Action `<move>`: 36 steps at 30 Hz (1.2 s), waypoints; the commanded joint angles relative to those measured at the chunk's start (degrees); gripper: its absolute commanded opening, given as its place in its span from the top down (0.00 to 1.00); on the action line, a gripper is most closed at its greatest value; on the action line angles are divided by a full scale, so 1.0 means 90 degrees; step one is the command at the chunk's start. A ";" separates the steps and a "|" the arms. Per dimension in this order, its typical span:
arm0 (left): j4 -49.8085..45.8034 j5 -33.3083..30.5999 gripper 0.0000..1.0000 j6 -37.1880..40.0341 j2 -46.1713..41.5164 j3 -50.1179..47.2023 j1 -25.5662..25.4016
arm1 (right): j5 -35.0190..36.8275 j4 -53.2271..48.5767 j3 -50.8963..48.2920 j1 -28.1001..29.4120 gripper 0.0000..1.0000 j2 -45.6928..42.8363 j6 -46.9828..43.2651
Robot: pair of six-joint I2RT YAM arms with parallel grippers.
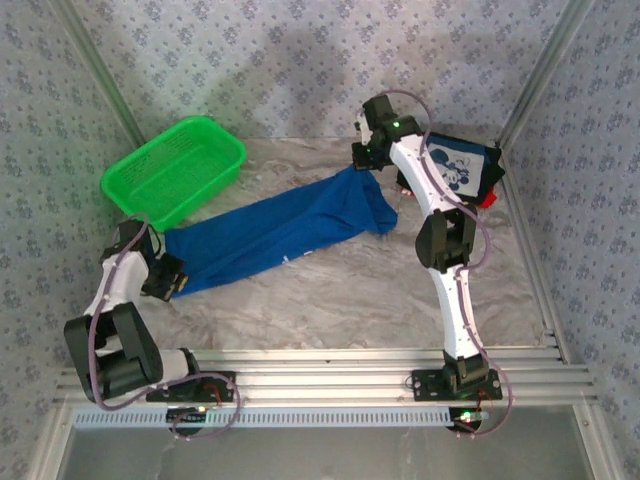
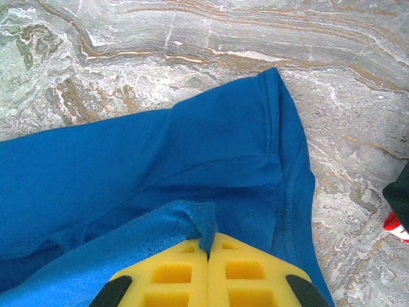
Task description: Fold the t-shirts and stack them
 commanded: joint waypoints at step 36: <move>-0.0571 0.0341 0.32 -0.0218 -0.1902 0.0113 -0.0370 | -0.0575 0.1035 0.0204 -0.0268 0.54 0.0689 0.0930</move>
